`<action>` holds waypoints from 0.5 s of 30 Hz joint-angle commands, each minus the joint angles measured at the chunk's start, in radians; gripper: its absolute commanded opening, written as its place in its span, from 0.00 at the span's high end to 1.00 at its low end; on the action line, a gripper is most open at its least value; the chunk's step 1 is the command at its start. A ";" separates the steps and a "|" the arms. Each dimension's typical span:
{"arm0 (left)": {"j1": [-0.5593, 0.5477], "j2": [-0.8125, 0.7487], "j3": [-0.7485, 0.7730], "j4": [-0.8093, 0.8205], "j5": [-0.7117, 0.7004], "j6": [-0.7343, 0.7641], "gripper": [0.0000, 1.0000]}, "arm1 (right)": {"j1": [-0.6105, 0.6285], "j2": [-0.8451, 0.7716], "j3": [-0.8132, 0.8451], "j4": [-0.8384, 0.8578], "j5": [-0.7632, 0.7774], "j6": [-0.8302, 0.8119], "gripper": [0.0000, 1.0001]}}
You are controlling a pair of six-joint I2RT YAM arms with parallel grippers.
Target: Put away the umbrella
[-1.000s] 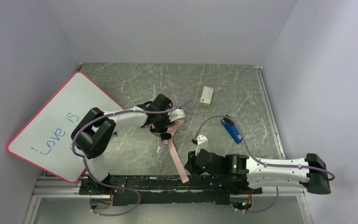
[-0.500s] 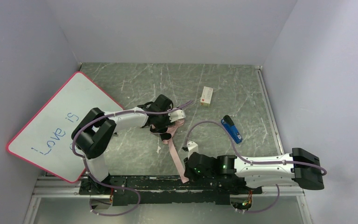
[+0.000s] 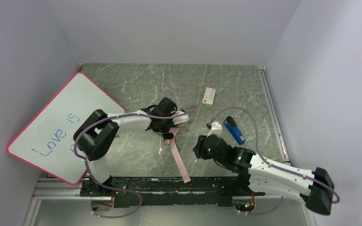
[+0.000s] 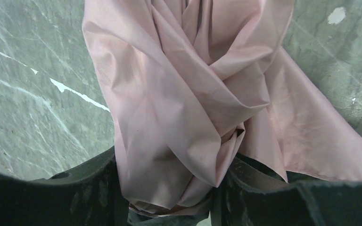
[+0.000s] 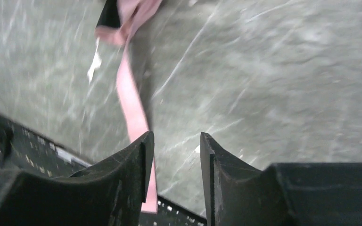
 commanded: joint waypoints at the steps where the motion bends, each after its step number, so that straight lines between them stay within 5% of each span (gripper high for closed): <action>1: -0.010 0.086 -0.072 -0.031 -0.021 0.022 0.95 | -0.253 -0.037 0.043 -0.017 -0.064 -0.067 0.55; 15: -0.090 0.050 -0.160 0.066 -0.070 0.104 0.95 | -0.650 0.159 0.234 0.154 -0.210 -0.236 0.45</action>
